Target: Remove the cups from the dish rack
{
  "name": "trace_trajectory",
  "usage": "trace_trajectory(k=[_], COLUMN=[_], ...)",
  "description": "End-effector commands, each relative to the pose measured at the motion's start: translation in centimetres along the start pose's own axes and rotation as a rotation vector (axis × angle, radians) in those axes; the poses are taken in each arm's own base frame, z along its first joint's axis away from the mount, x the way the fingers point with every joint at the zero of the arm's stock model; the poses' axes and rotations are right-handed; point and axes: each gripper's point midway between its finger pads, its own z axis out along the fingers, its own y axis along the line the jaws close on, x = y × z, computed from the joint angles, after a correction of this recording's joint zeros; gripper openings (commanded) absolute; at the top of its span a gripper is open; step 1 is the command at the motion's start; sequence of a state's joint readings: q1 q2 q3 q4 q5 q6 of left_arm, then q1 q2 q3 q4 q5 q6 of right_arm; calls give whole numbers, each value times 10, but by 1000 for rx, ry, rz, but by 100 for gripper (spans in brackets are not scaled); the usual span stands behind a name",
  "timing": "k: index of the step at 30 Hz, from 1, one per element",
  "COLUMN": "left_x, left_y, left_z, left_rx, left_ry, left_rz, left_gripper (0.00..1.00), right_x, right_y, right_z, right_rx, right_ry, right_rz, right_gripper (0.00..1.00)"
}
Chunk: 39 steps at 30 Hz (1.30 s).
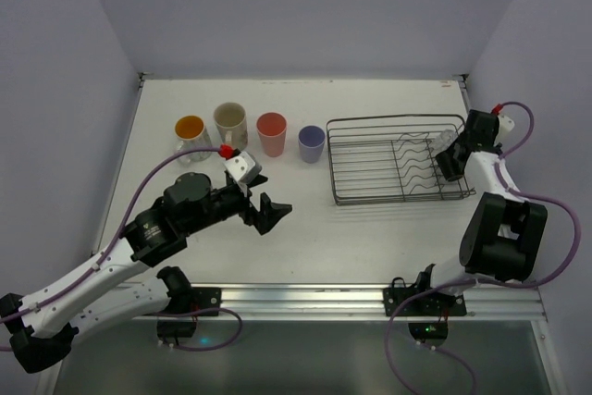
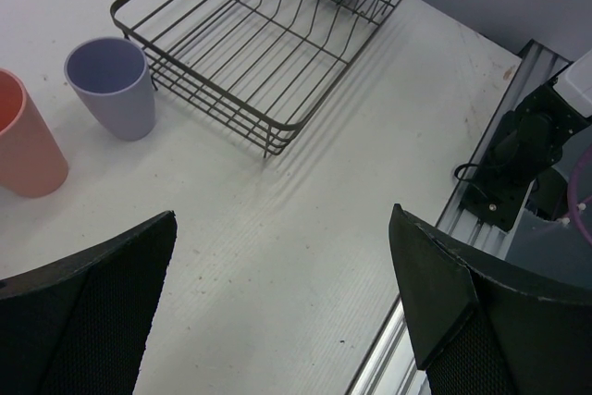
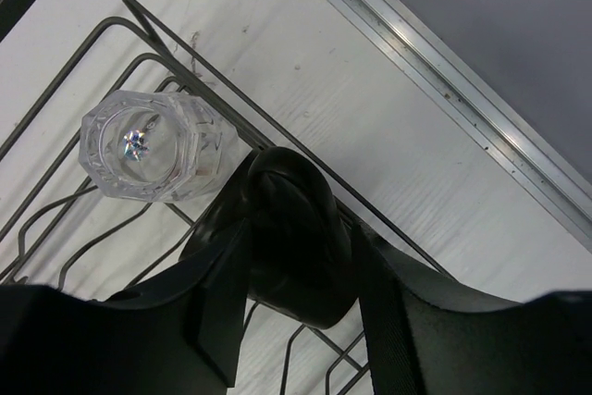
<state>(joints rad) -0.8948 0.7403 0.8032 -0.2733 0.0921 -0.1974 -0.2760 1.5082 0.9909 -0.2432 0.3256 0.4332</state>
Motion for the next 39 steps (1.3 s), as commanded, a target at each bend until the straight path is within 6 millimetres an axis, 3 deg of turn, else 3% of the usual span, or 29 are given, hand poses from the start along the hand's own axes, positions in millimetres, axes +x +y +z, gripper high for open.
trace_trajectory(k=[1, 7, 18, 26, 28, 32, 33, 34, 35, 36, 39], left_x=[3, 4, 4, 5, 4, 5, 5, 5, 5, 5, 7], left_y=[3, 3, 6, 7, 7, 7, 7, 7, 7, 7, 8], left_z=[0, 1, 1, 1, 0, 1, 1, 1, 1, 1, 1], left_rx=[-17, -17, -28, -36, -37, -33, -33, -36, -36, -36, -38], left_ry=[5, 8, 10, 12, 7, 11, 11, 10, 10, 12, 15], left_rz=[23, 23, 25, 28, 28, 28, 29, 29, 29, 28, 29], left_gripper=[100, 100, 100, 100, 100, 100, 100, 100, 100, 100, 100], right_x=[-14, -24, -20, -24, -20, -11, -11, -8, -7, -9, -8], right_y=[-11, -14, -12, -14, -14, -15, -13, -13, -13, -10, -6], right_z=[1, 1, 16, 19, 21, 28, 30, 31, 33, 33, 33], right_rx=[75, 103, 156, 249, 263, 284, 283, 287, 289, 284, 285], right_ry=[-34, -62, -31, -44, -37, -1, 1, 9, 13, 11, 18], right_rz=[15, 8, -69, -143, -163, -200, -207, -217, -225, -230, -248], right_gripper=[49, 30, 34, 24, 17, 18, 21, 30, 31, 29, 8])
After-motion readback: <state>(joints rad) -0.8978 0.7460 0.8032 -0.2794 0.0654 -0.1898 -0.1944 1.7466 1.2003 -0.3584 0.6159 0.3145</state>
